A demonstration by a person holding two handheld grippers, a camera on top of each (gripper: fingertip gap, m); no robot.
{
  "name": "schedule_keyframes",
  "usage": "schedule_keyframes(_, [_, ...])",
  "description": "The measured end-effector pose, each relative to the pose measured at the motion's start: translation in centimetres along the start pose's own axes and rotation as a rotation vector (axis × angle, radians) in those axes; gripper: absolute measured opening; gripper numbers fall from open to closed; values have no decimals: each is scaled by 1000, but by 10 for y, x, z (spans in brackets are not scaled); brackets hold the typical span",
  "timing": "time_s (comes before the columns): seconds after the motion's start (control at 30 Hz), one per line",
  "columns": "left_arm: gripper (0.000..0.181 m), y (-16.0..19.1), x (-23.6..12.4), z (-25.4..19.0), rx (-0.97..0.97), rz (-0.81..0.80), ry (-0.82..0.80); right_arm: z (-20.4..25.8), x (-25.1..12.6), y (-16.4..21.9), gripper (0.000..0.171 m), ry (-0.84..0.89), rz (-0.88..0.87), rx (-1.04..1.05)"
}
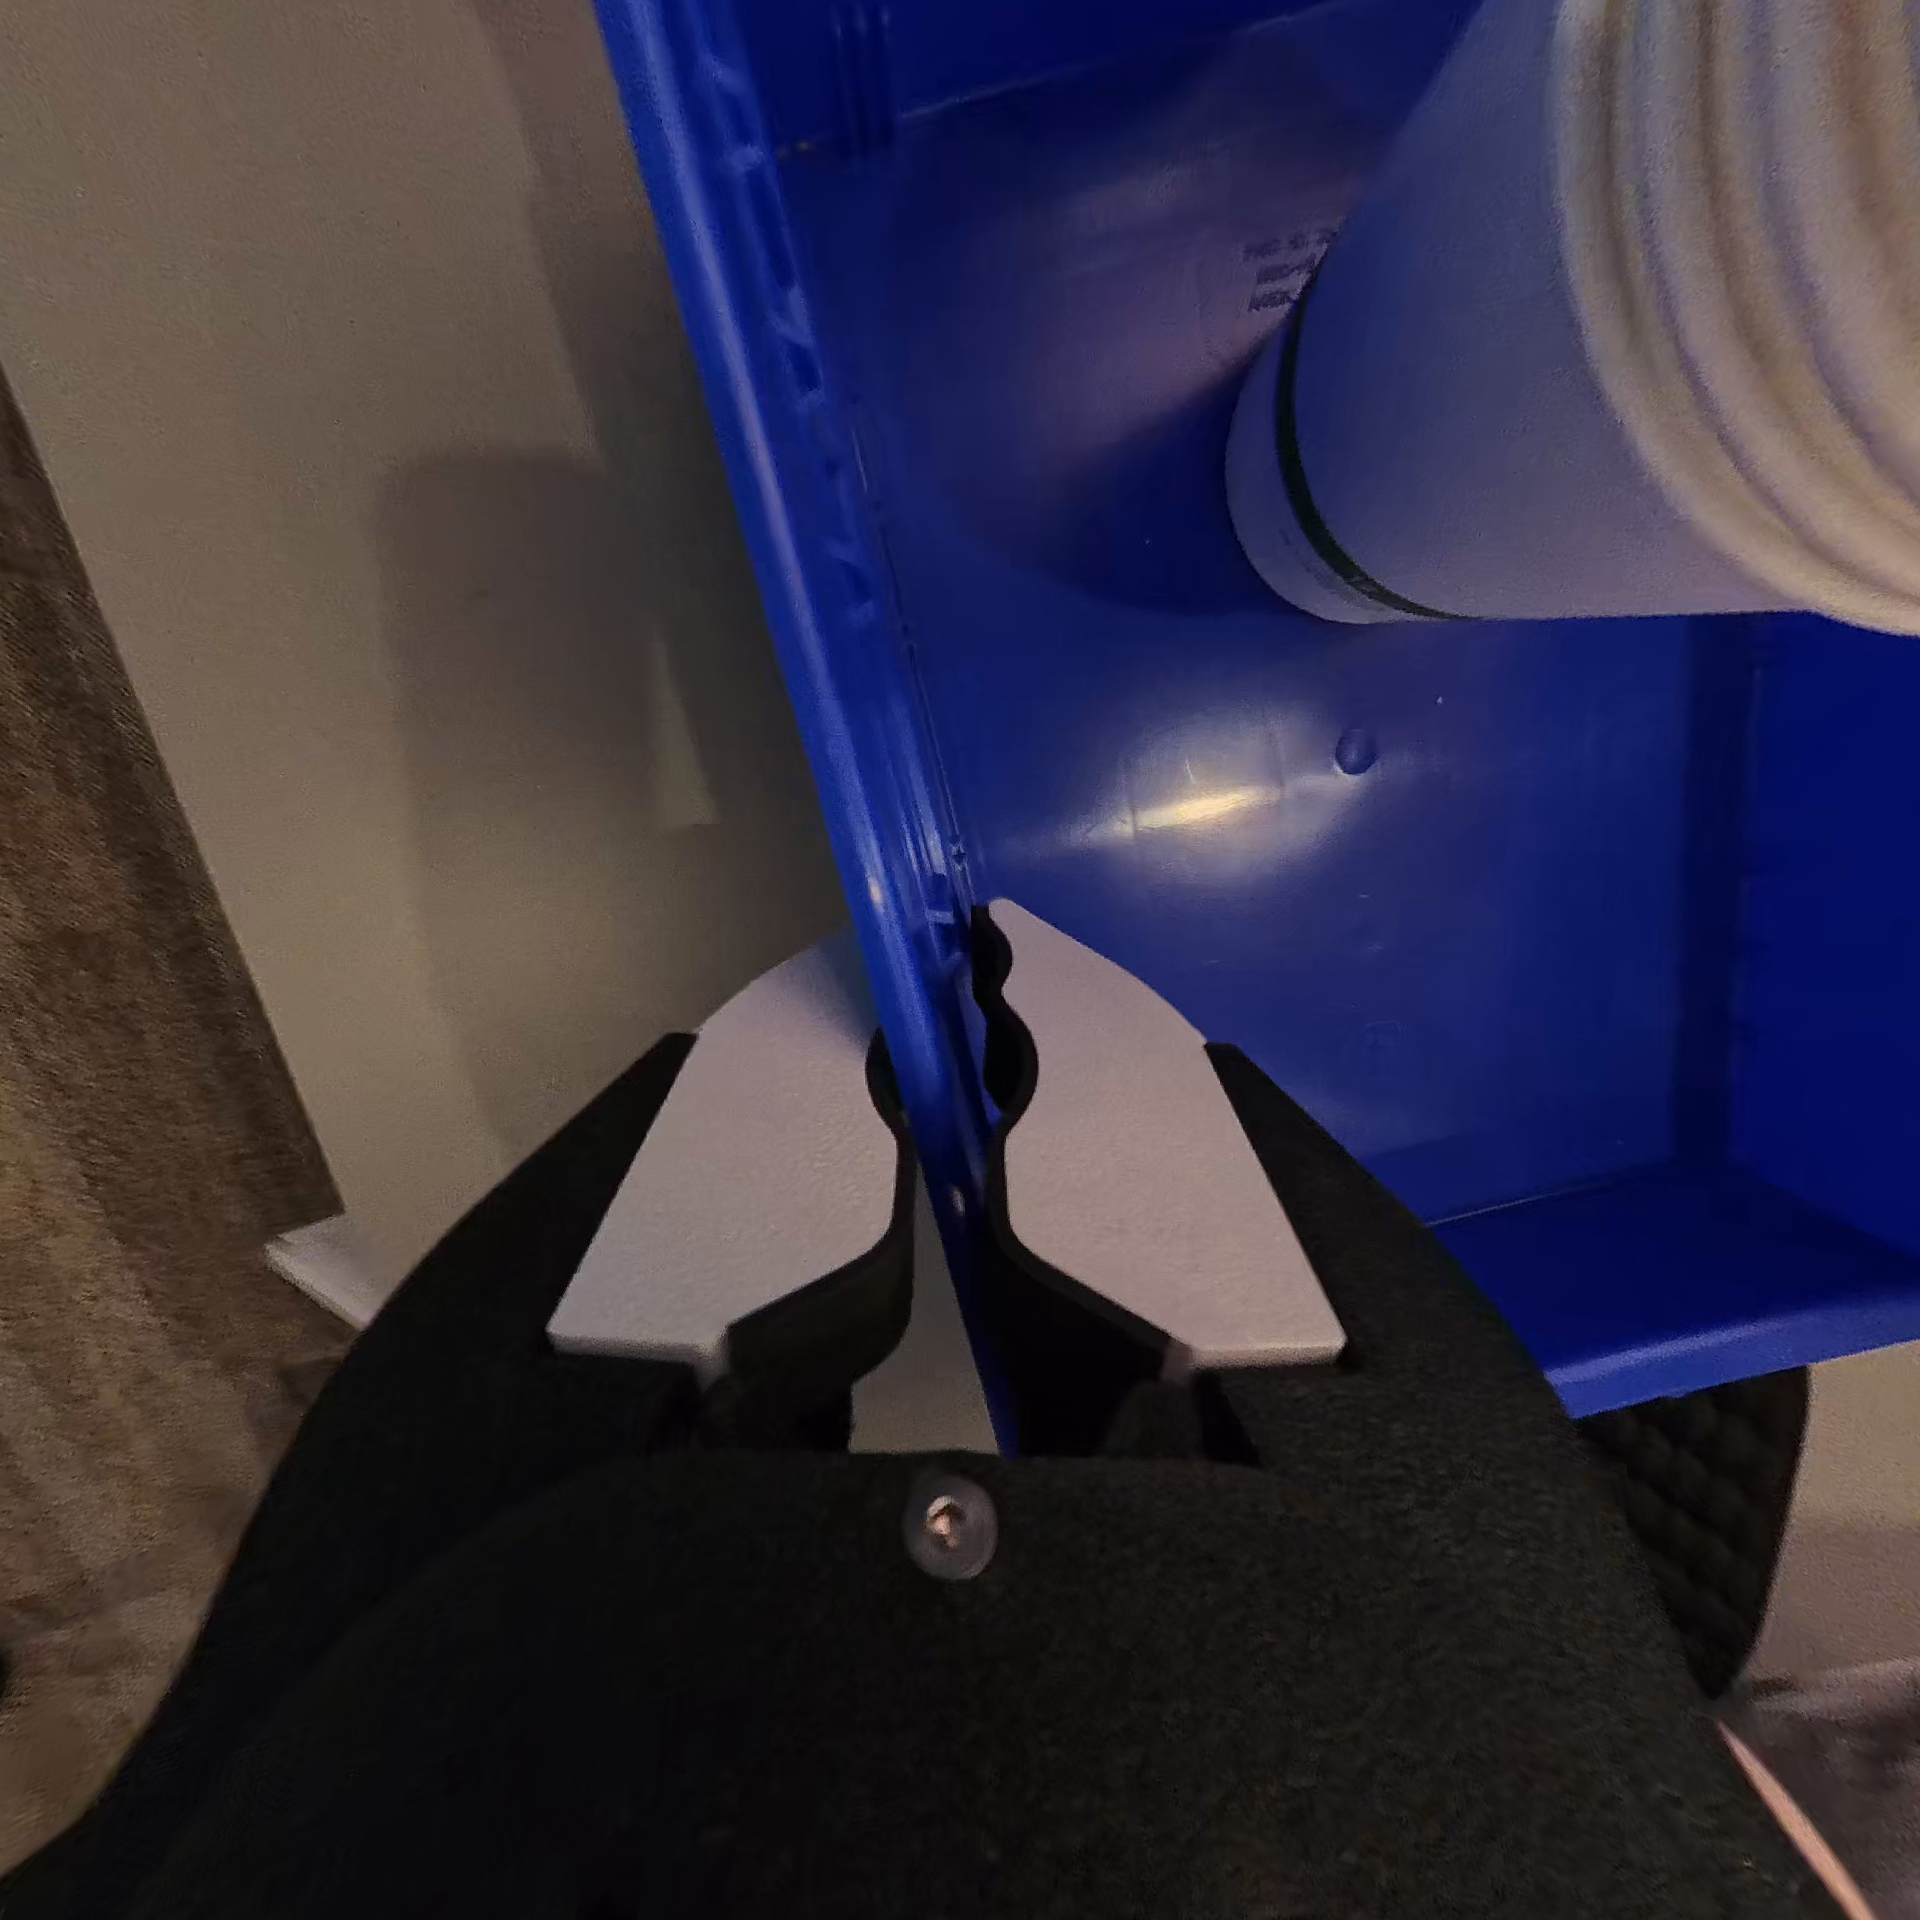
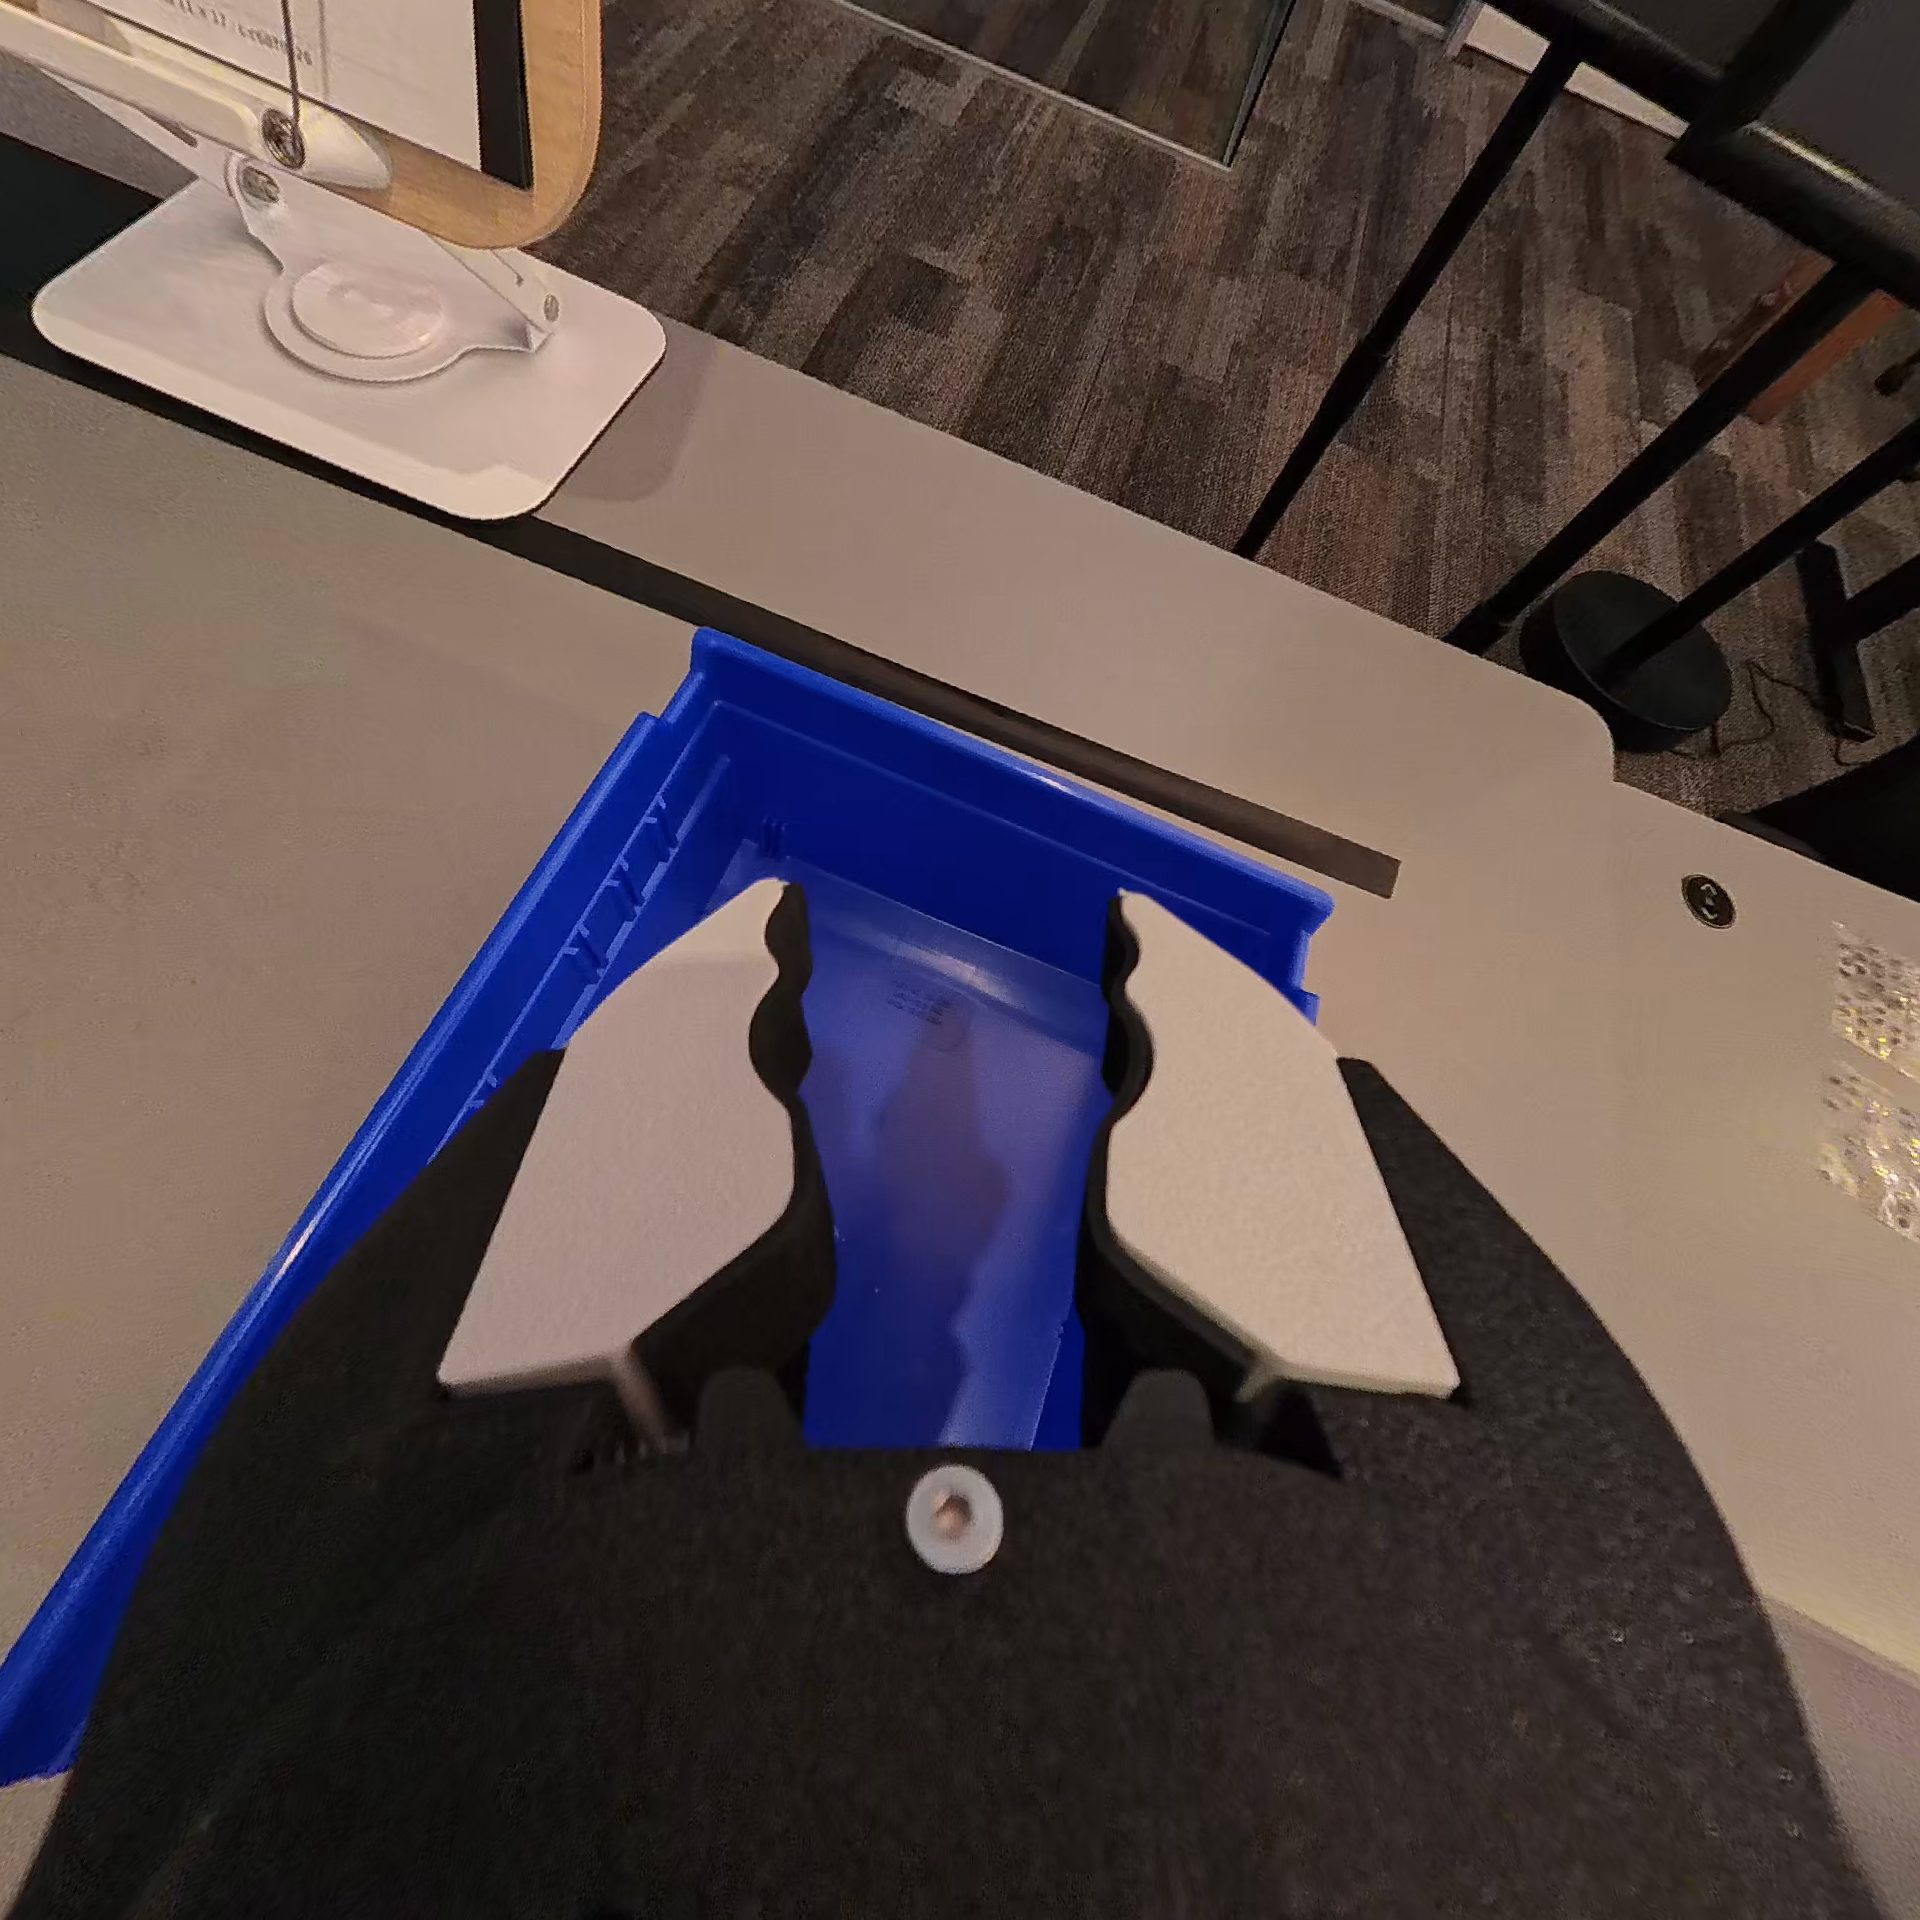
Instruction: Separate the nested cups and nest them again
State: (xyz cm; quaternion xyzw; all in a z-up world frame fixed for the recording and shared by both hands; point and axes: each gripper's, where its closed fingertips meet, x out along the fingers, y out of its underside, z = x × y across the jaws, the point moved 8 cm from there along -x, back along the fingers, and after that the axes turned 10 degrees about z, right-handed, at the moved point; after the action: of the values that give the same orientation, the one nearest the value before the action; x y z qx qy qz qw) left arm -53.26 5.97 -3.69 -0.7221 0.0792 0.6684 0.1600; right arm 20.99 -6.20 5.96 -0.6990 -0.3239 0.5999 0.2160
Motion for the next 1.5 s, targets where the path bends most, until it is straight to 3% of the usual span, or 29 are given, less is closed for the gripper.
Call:
schedule_keyframes(0.13, [19, 5, 6, 0, 24, 49, -15, 0, 4, 1, 54, -4, 3, 3])
schedule_keyframes(0.27, [13, 0, -9, -2, 31, -70, -27, 1, 7, 2, 55, -16, 4, 5])
schedule_keyframes(0.53, [31, 9, -58, -7, -1, -256, -133, 4, 5, 1, 56, -63, -14, 19])
schedule_keyframes(0.67, [32, 17, -95, -18, 2, -398, -219, 22, -6, 2, 61, -118, 122, 18])
schedule_keyframes(0.8, [32, 23, -131, -40, 8, -576, -185, 73, -33, -3, 59, -192, 356, -13])
schedule_keyframes(1.0, [31, 27, -166, -72, 1, -771, -91, 160, -93, -42, 63, 7, 629, -173])
schedule_keyframes(1.13, [29, 33, -178, -83, -5, -838, -29, 199, -132, -75, 64, 154, 561, -276])
schedule_keyframes(1.37, [29, 44, -183, -82, -49, -827, -96, 218, -160, -76, 77, 254, 716, -296])
schedule_keyframes(1.5, [28, 48, -184, -86, -71, -817, -125, 227, -160, -75, 71, 307, 743, -331])
